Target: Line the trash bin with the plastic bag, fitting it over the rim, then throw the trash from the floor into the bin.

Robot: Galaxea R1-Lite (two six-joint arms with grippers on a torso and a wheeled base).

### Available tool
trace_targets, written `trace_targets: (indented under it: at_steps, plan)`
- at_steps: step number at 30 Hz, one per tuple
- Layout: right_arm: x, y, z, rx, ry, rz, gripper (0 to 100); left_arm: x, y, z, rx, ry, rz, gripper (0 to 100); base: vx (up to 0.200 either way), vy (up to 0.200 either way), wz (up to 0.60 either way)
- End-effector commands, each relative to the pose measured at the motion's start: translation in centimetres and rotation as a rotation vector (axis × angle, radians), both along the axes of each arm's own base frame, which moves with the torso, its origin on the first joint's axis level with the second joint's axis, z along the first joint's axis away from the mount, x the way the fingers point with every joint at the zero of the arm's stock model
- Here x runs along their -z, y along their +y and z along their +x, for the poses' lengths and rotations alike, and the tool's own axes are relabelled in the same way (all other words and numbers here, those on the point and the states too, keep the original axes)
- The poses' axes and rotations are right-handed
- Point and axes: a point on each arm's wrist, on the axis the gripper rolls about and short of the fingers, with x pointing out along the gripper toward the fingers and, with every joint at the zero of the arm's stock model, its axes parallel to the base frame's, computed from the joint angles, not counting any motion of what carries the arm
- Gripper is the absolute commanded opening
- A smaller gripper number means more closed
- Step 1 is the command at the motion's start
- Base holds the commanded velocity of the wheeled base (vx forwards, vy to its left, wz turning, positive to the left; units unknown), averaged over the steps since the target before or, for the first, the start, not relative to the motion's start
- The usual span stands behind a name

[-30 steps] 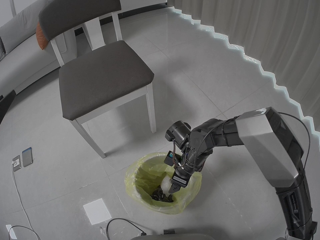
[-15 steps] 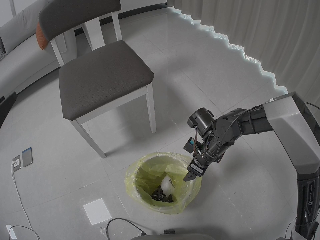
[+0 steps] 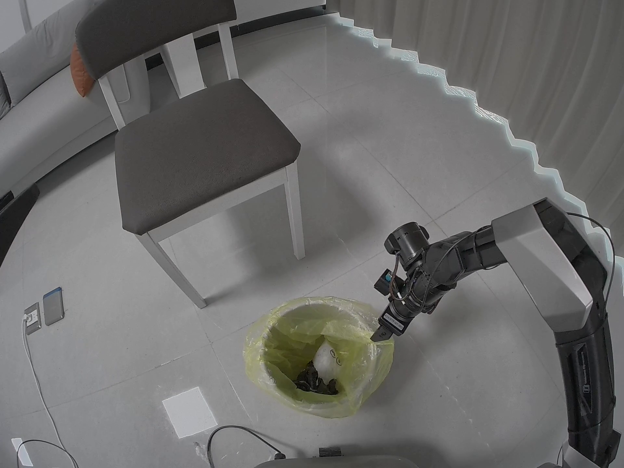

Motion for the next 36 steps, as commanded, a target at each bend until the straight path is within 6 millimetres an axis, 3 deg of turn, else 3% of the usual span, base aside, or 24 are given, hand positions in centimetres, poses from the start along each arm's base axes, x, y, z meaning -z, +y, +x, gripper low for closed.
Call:
trace_targets:
  at_steps: [1, 9, 20, 26, 30, 31, 32, 36]
  plan:
    - [3.2, 0.0, 1.1, 0.007, 0.031, -0.025, 100, 0.1, 0.0, 0.2, 0.0, 0.006, 0.001, 100, 0.0, 0.0, 0.0]
    - [5.1, -0.6, 1.9, 0.033, 0.041, -0.056, 100, 0.1, 0.0, 0.2, 0.0, 0.006, 0.001, 100, 0.0, 0.0, 0.0]
    - [4.6, -0.6, 1.9, 0.034, 0.036, -0.056, 100, 0.4, -0.1, 0.5, 0.0, 0.024, 0.005, 100, 0.0, 0.0, 0.0]
    - [-3.0, -1.6, -0.3, 0.038, -0.047, -0.021, 100, 0.4, -0.1, 0.6, 0.003, 0.029, 0.004, 100, 0.0, 0.0, 0.0]
    - [-9.9, -3.0, -3.4, 0.052, -0.148, 0.026, 100, -0.1, 0.0, -0.4, 0.029, -0.017, 0.005, 100, 0.0, 0.0, 0.0]
    - [-10.2, -3.2, -3.5, 0.053, -0.153, 0.028, 100, -0.2, 0.0, -0.4, 0.031, -0.018, 0.005, 100, 0.0, 0.0, 0.0]
    - [-14.0, -4.7, -5.7, 0.07, -0.22, 0.056, 100, -0.2, 0.1, -0.9, 0.033, -0.03, 0.008, 100, 0.0, 0.0, 0.0]
    - [-21.0, -8.1, -10.9, 0.113, -0.386, 0.119, 100, -1.5, -0.1, -0.8, 0.057, -0.057, 0.006, 100, 0.0, 0.0, 0.0]
